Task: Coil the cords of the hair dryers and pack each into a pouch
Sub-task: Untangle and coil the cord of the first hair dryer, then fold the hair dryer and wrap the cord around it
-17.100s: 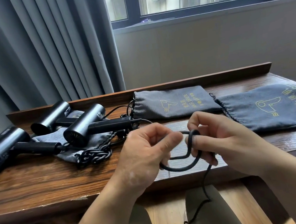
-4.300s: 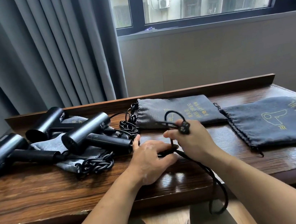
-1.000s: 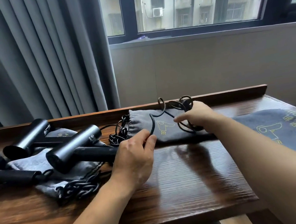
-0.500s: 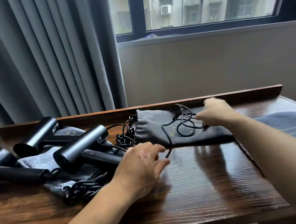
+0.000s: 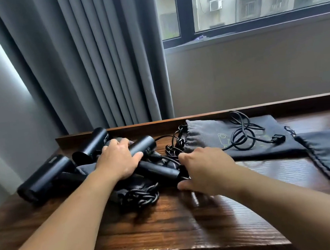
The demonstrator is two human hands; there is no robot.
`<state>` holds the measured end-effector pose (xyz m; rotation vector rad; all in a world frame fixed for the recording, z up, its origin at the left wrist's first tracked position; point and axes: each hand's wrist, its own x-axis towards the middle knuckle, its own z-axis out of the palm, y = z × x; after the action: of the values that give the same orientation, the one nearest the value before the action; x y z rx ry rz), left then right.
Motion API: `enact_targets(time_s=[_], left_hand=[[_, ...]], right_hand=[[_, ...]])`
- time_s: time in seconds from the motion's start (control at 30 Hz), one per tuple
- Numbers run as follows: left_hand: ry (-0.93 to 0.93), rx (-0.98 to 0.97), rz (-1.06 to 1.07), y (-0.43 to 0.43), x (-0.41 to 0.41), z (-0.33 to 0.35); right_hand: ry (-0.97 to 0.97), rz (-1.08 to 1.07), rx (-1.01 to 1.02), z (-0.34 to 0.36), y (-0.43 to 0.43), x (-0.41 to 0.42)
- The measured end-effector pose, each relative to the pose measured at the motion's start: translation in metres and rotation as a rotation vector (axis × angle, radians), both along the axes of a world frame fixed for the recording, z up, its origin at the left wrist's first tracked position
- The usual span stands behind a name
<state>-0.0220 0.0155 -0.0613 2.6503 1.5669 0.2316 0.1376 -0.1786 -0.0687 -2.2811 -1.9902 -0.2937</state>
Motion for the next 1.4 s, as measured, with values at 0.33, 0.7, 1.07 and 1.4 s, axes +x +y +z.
enact_targets(time_s=[0.33, 0.7, 1.07, 1.4], left_hand=[[-0.225, -0.157, -0.021, 0.008, -0.014, 0.008], [-1.002, -0.409, -0.229, -0.055, -0.016, 0.032], [-0.708, -0.416, -0.528, -0.105, -0.008, 0.028], [-0.686, -0.467, -0.624, -0.116, 0.002, 0.031]], right_hand=[[-0.054, 0.002, 0.047, -0.002, -0.006, 0.013], [0.281, 0.06, 0.202, 0.028, -0.028, 0.067], [-0.034, 0.281, 0.009, 0.064, -0.061, 0.076], [0.238, 0.177, 0.137, 0.097, -0.054, 0.073]])
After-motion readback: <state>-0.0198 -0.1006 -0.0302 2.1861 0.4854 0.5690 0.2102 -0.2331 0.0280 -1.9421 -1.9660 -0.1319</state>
